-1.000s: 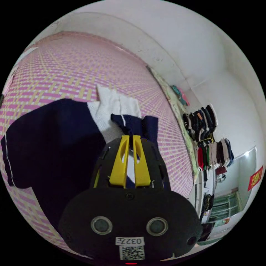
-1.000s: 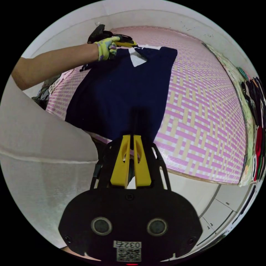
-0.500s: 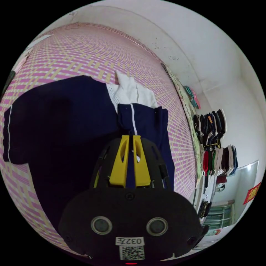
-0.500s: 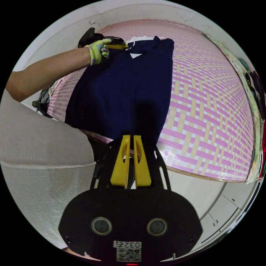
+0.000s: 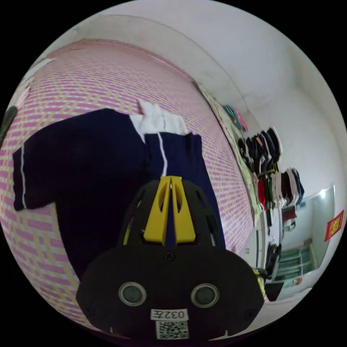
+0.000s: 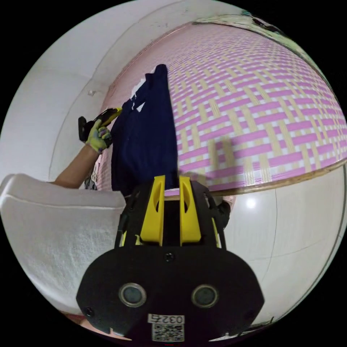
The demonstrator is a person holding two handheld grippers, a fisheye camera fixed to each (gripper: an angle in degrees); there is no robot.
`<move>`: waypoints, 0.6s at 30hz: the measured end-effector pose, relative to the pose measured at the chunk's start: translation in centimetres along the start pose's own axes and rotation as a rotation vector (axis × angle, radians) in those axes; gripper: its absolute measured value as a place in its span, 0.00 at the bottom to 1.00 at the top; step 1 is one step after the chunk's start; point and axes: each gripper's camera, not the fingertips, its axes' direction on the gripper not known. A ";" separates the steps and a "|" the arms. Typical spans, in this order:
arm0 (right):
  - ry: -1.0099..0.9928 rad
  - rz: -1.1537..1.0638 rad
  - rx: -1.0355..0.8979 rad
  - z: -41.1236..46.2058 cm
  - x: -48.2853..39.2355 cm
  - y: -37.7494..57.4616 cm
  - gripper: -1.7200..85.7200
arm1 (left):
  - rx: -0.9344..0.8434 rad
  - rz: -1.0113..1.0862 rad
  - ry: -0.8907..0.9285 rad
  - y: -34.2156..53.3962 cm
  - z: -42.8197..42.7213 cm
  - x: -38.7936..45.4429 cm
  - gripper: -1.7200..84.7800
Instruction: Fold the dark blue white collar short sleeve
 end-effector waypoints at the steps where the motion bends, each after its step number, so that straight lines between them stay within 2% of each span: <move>1: 0.003 0.020 -0.002 0.2 1.0 -0.7 0.10 | -0.052 0.051 0.008 0.3 1.4 1.0 0.01; 4: -0.019 0.035 -0.080 2.1 2.7 -2.9 0.09 | -0.132 0.094 0.047 1.1 4.1 2.4 0.01; 8: -0.039 0.017 -0.091 2.7 3.5 -4.6 0.05 | -0.152 0.080 0.047 1.2 5.6 2.7 0.01; 11: -0.028 -0.009 -0.133 3.1 3.7 -5.1 0.03 | -0.108 0.060 -0.003 0.3 5.2 1.9 0.01; 13: -0.043 0.009 -0.107 2.6 4.5 -5.2 0.04 | -0.044 0.015 -0.029 -1.0 4.3 0.5 0.01; 18: -0.001 -0.013 -0.038 0.7 4.5 -7.3 0.06 | -0.016 -0.071 -0.048 -4.7 4.4 -3.0 0.04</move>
